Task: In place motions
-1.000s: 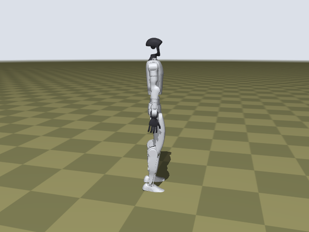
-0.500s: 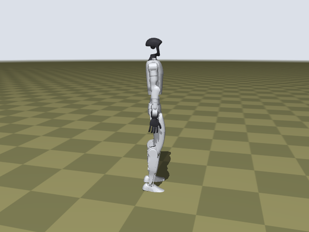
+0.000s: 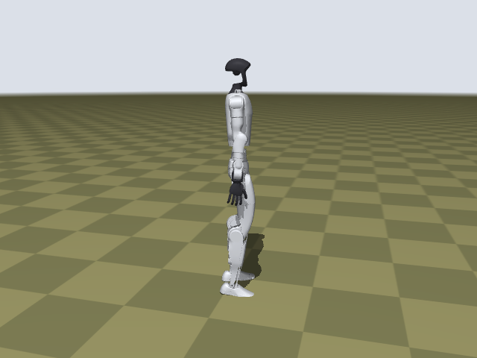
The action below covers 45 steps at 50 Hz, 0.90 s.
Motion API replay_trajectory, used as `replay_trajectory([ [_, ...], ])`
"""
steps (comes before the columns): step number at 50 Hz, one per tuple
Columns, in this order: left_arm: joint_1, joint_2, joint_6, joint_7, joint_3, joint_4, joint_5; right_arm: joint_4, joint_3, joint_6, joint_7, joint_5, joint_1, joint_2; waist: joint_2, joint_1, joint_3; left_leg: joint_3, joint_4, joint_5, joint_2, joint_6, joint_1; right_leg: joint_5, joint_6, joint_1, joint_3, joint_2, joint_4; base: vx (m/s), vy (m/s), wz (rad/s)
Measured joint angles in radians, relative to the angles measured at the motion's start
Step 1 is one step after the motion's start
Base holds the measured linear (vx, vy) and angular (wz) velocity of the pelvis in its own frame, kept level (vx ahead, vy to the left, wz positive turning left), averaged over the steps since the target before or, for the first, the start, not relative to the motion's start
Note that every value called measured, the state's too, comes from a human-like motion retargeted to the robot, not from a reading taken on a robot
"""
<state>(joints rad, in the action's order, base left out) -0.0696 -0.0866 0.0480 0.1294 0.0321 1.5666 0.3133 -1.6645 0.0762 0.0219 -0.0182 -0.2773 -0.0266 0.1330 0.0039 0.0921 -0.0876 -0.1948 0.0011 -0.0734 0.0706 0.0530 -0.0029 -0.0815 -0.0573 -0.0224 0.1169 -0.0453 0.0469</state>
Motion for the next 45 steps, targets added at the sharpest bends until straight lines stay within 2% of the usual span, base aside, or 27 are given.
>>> replay_trajectory([
  [45,-0.004,0.005,0.0,-0.013,-0.009,0.005,-0.012,0.007,0.006,0.002,0.01,0.004,0.003,0.002,0.006,-0.003,-0.007,0.011,0.001,-0.012,0.002,0.005,-0.003,0.001,0.0,0.001,0.006,-0.005,-0.001,0.0,0.0,0.0],
])
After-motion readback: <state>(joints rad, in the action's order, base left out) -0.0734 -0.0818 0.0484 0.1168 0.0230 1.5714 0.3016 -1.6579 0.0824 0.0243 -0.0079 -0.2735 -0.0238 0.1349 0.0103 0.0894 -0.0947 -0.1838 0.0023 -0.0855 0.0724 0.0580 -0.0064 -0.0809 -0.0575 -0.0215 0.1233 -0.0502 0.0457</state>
